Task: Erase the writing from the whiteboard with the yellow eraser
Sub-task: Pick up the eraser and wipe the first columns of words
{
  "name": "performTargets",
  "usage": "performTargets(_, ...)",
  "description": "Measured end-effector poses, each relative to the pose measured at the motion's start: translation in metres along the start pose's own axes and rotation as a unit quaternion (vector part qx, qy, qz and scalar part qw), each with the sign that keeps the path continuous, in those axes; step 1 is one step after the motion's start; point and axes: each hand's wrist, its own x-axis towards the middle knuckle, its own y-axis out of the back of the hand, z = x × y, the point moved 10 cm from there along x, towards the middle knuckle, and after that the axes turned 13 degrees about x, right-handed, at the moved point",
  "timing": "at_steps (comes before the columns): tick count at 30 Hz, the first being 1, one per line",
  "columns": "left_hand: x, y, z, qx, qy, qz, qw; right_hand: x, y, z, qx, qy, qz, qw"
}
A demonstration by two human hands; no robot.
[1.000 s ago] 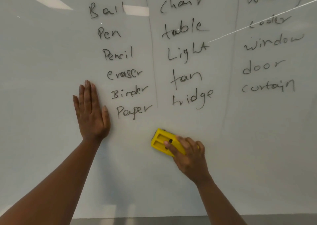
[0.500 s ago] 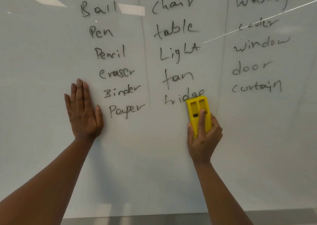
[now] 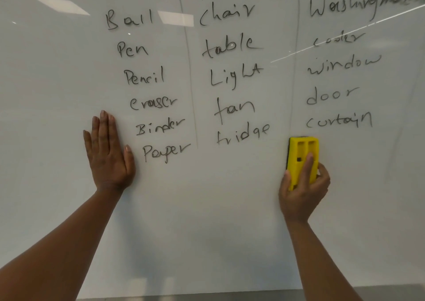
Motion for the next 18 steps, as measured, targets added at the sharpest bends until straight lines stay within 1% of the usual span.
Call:
performTargets(3, 0.000, -0.002, 0.000, 0.004, 0.001, -0.003, 1.000, 0.009, -0.004, -0.012, 0.032, -0.051, 0.030, 0.998)
performTargets(5, 0.000, -0.002, 0.001, 0.005, 0.001, -0.004, 1.000, 0.010, -0.010, -0.027, 0.050, -0.053, 0.036, 0.997)
performTargets(9, 0.000, -0.002, 0.002, 0.009, -0.001, -0.004, 1.000, -0.003, -0.036, -0.079, 0.058, 0.034, -0.010, 0.998)
performTargets(12, 0.000, -0.001, 0.002, 0.010, 0.001, -0.007, 1.000, -0.019, -0.053, -0.108, 0.068, 0.068, -0.037, 0.995)
performTargets(14, 0.001, 0.000, 0.002, 0.010, 0.001, -0.008, 1.000, -0.028, -0.062, -0.122, 0.061, 0.108, -0.055, 0.991)
performTargets(16, 0.001, 0.000, 0.002, 0.008, 0.001, -0.009, 1.000, -0.037, -0.068, -0.133, 0.043, 0.169, -0.084, 0.981)
performTargets(18, 0.001, -0.001, 0.002, 0.006, 0.004, -0.012, 1.000, -0.041, -0.069, -0.139, 0.034, 0.243, -0.108, 0.963)
